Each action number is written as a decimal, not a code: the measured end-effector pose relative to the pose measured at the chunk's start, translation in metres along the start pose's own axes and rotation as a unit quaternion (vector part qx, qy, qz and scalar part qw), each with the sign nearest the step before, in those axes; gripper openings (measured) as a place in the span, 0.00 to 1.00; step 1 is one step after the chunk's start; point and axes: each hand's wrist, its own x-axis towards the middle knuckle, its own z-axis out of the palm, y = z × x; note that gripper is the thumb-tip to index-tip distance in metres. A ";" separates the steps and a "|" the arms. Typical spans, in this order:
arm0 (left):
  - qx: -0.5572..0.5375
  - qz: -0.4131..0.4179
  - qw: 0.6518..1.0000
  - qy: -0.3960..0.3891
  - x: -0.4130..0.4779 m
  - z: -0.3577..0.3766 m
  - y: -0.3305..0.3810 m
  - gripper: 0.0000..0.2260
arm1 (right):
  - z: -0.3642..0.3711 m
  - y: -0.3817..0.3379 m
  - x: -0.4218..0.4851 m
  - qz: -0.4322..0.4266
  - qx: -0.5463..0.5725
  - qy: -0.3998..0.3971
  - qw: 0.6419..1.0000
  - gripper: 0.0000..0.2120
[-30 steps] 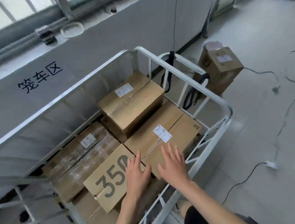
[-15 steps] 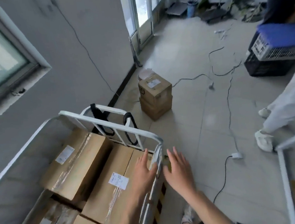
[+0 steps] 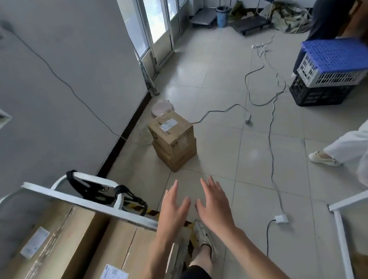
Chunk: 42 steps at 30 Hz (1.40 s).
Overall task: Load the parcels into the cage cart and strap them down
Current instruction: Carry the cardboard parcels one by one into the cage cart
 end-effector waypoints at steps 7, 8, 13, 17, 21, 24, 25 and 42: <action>-0.055 -0.030 0.998 0.020 0.138 0.011 0.034 0.30 | -0.035 0.008 0.129 0.004 -0.015 -0.023 1.000 0.31; -0.059 -0.027 0.998 0.020 0.158 0.012 0.044 0.30 | -0.042 0.009 0.145 0.003 -0.013 -0.022 1.000 0.31; -0.051 -0.004 0.999 0.018 0.258 0.002 0.107 0.29 | -0.080 0.011 0.232 -0.001 -0.003 -0.008 1.000 0.31; -0.037 0.006 0.999 0.021 0.325 -0.004 0.146 0.29 | -0.098 0.013 0.297 0.002 0.021 0.001 1.000 0.31; -0.024 -0.023 0.999 0.025 0.383 0.002 0.159 0.29 | -0.106 0.016 0.370 -0.007 0.025 -0.026 0.999 0.31; -0.023 -0.059 0.997 0.038 0.420 0.009 0.167 0.29 | -0.114 0.017 0.425 -0.020 0.033 -0.059 0.997 0.31; -0.025 -0.068 0.997 0.041 0.431 0.011 0.170 0.29 | -0.116 0.017 0.443 -0.029 0.032 -0.074 0.996 0.31; -0.174 -0.247 0.946 0.121 0.600 0.016 0.091 0.22 | -0.050 -0.026 0.673 -0.058 -0.042 -0.286 0.955 0.32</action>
